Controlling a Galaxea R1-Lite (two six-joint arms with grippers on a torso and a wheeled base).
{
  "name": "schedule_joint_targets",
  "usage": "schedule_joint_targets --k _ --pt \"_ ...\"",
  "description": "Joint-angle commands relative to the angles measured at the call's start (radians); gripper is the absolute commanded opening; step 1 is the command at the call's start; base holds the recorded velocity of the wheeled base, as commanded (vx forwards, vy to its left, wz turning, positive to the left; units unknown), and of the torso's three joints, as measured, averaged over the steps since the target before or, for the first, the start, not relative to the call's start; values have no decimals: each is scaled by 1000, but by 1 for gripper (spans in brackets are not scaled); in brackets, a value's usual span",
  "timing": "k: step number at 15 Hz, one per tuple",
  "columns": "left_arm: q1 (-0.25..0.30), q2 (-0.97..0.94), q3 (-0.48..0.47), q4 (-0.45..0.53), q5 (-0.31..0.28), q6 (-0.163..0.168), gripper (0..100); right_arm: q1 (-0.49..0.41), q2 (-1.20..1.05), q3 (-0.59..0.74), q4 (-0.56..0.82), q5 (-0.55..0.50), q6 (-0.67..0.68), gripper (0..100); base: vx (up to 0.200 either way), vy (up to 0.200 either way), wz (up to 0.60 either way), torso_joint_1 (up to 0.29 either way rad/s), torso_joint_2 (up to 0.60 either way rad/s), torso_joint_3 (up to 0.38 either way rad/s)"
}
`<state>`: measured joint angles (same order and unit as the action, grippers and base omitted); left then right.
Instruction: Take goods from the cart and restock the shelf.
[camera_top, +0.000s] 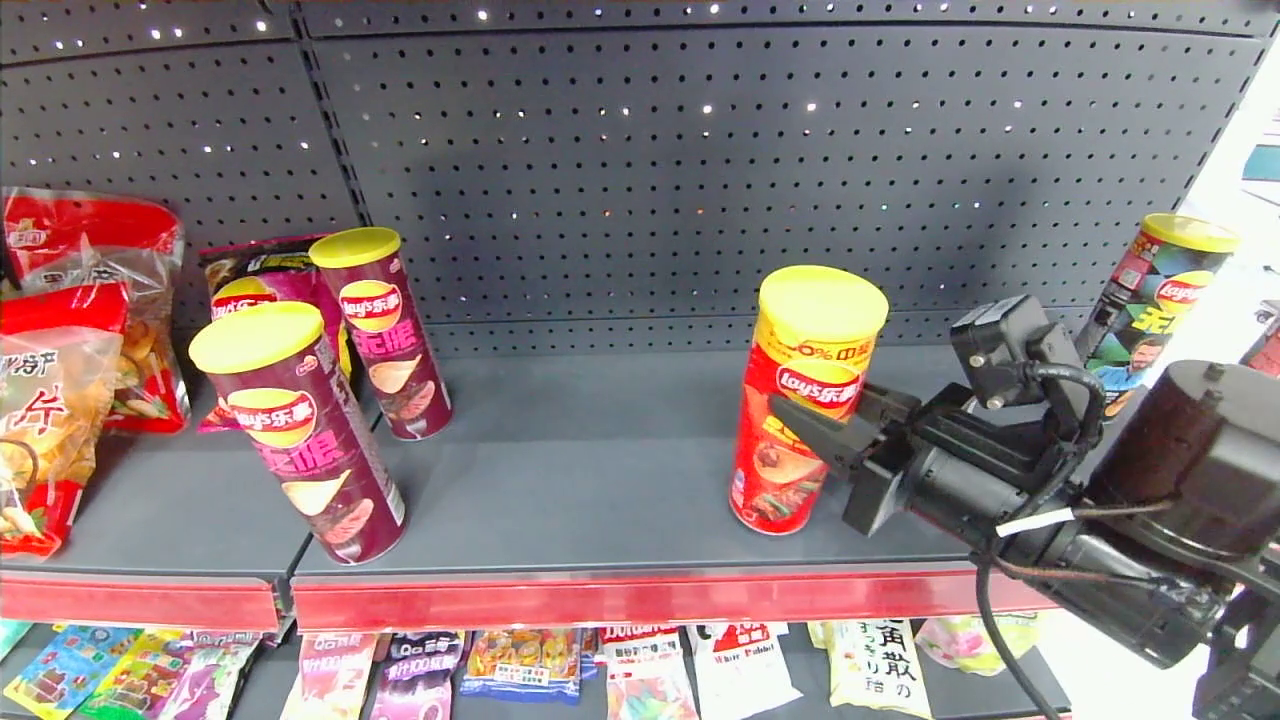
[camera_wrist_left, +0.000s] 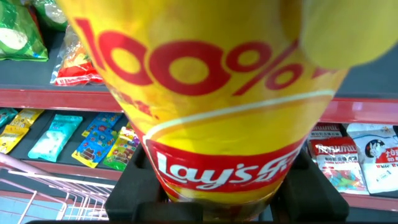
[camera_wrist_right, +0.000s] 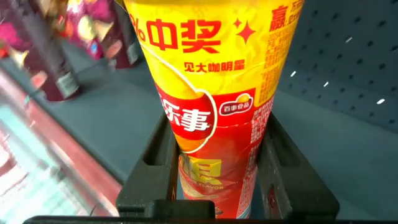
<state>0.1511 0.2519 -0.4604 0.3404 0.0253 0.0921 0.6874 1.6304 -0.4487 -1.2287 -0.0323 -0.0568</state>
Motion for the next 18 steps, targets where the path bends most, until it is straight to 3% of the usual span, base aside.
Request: schedule_joint_targets --k 1,10,18 --pt "1 1 3 -1 1 0 0 12 77 19 -54 -32 -3 0 0 0 0 0 0 0" --pt "1 1 5 -1 -1 1 0 50 25 102 -92 -49 -1 0 0 0 0 0 0 0" --pt "1 1 6 -1 -1 1 0 52 5 73 -92 -52 -1 0 0 0 0 0 0 0"
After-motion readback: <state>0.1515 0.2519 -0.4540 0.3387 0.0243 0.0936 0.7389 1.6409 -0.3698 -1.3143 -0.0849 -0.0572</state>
